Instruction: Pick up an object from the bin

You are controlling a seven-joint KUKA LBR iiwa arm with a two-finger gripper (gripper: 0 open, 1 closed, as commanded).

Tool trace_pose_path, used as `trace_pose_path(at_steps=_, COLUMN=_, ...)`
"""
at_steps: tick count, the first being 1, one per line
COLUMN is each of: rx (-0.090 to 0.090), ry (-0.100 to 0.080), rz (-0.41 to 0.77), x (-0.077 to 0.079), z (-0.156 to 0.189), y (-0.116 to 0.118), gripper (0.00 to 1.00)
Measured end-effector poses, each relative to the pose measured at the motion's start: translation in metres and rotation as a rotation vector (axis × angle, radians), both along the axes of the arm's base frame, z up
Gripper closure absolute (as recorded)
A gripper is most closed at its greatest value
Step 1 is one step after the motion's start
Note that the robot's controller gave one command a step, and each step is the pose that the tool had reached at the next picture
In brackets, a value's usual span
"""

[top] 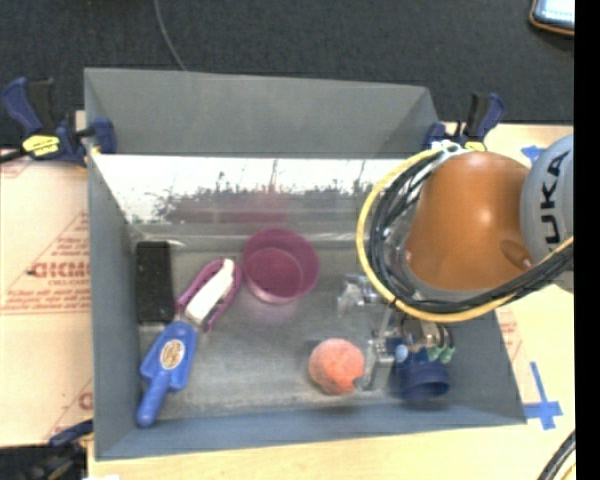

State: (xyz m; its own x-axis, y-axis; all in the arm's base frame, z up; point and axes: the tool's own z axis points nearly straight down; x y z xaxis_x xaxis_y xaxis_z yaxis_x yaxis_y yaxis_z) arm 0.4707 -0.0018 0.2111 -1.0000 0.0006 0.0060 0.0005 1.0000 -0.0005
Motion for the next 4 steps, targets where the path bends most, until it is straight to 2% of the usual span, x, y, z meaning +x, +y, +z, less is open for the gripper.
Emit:
trace_pose_path(at_steps=1, rx=0.000, ry=-0.009, rz=0.000, x=0.002, z=0.004, y=0.000, gripper=0.00)
trace_pose_path(at_steps=2, rx=0.000, ry=-0.014, rz=-0.071, x=0.005, z=-0.135, y=-0.019, gripper=0.00)
trace_pose_path(at_steps=3, rx=0.001, ry=-0.022, rz=-0.357, x=0.010, z=-0.061, y=-0.025, gripper=0.00)
trace_pose_path(at_steps=4, rx=0.001, ry=-0.014, rz=-0.330, x=0.003, z=-0.111, y=-0.018, gripper=0.00)
